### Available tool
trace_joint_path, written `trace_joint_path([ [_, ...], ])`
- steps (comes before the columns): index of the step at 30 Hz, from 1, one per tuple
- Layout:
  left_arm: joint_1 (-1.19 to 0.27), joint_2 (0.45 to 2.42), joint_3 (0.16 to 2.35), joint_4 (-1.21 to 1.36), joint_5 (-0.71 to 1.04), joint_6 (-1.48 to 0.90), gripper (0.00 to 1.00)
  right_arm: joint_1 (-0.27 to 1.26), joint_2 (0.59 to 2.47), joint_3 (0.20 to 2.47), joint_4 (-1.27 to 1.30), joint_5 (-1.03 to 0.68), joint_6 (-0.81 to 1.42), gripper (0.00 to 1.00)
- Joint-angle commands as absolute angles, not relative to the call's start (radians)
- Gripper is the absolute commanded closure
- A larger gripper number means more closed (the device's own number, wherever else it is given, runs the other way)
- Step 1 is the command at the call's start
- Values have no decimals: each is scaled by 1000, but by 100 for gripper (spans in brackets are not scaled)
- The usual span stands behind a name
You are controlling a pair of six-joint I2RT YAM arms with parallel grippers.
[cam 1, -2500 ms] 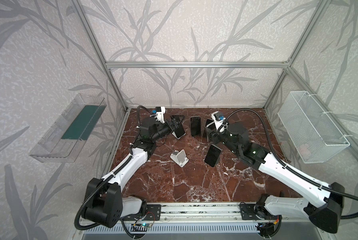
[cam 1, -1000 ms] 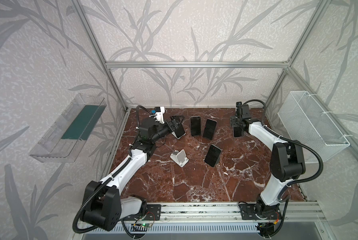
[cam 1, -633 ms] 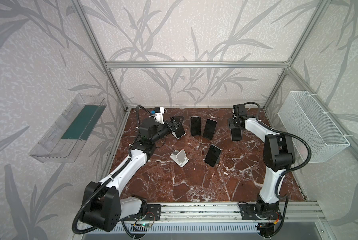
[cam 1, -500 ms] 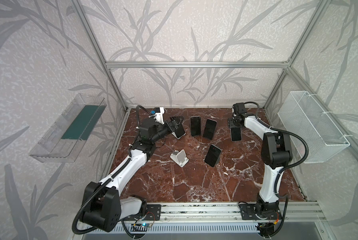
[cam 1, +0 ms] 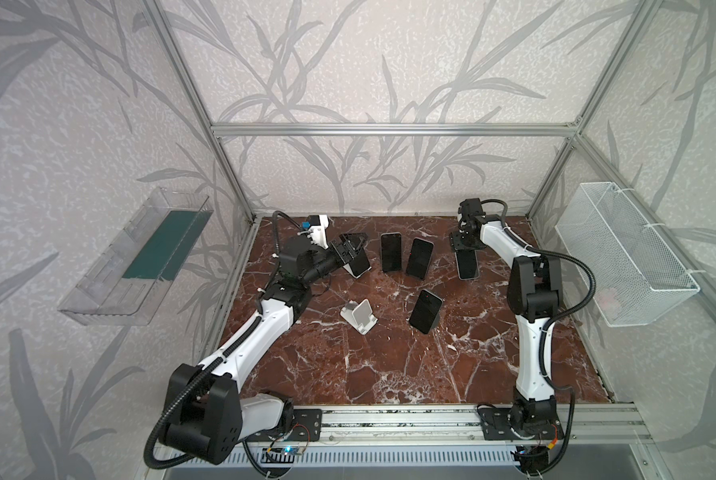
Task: Remove the phone from the phone stand
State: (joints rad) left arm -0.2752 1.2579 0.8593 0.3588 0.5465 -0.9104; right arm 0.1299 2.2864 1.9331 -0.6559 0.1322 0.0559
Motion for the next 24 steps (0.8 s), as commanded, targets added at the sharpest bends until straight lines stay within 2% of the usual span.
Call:
trace_joint_path([
  [1, -281, 1230, 855, 325, 508, -879, 14, 105, 2333, 1990, -738, 124, 94, 45],
  [6, -280, 1229, 855, 319, 502, -880, 14, 98, 2391, 2068, -811, 83, 102, 44],
  [24, -281, 1253, 866, 277, 481, -869, 14, 100, 2425, 2008, -742, 135, 110, 39],
])
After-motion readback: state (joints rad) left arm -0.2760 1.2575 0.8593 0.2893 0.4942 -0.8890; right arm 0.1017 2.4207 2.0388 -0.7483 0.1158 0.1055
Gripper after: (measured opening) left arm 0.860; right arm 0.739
